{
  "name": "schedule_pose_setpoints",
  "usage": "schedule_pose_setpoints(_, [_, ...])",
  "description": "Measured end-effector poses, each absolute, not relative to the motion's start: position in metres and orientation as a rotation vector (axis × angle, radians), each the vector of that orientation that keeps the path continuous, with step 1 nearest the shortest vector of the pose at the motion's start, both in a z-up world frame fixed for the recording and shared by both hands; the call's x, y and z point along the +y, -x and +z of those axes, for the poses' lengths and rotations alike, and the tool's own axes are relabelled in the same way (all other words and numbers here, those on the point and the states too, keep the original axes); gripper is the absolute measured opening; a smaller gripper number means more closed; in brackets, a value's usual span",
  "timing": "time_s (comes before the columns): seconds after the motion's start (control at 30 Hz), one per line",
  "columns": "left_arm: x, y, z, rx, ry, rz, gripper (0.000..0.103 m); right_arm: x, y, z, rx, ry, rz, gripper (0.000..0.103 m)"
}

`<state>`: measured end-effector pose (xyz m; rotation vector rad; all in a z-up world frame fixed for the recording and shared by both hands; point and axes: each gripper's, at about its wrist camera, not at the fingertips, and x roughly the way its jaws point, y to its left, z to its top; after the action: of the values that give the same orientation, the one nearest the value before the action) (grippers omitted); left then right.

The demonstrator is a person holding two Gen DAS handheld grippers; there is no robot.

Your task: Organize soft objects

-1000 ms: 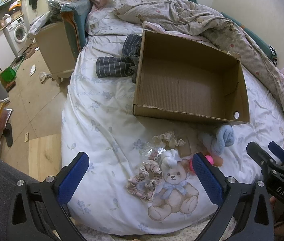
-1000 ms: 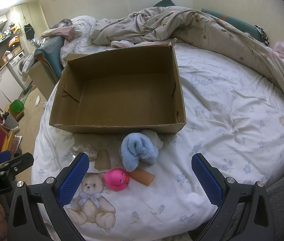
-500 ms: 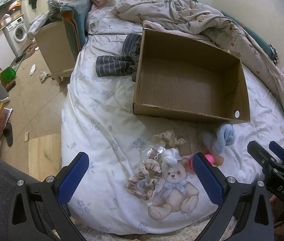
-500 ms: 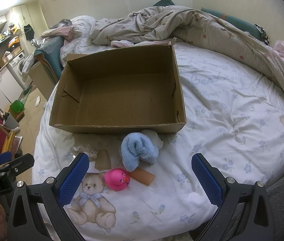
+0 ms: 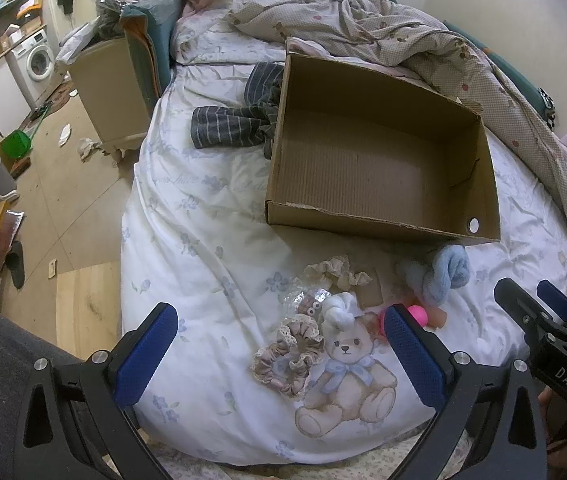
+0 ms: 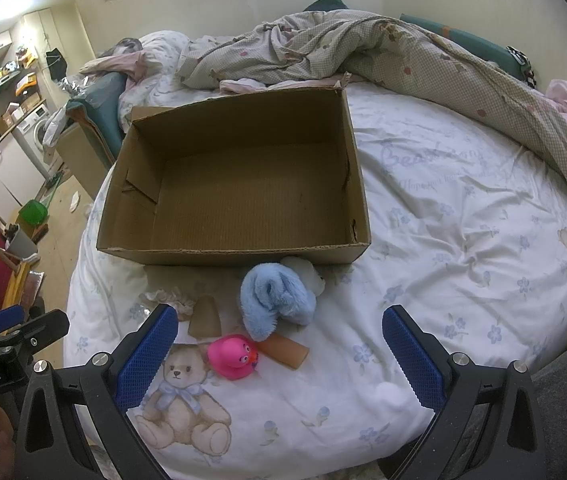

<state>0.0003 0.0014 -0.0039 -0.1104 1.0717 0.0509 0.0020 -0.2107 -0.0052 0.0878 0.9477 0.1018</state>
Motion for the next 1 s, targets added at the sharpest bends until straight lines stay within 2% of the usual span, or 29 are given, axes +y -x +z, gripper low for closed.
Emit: schedule_pose_setpoints(1.0, [-0.0009,-0.0004,-0.0060,1.077,0.106,0.045,0.103,-0.2100,0.0000,-0.0096,0.951,-0.095,0.107,0.103])
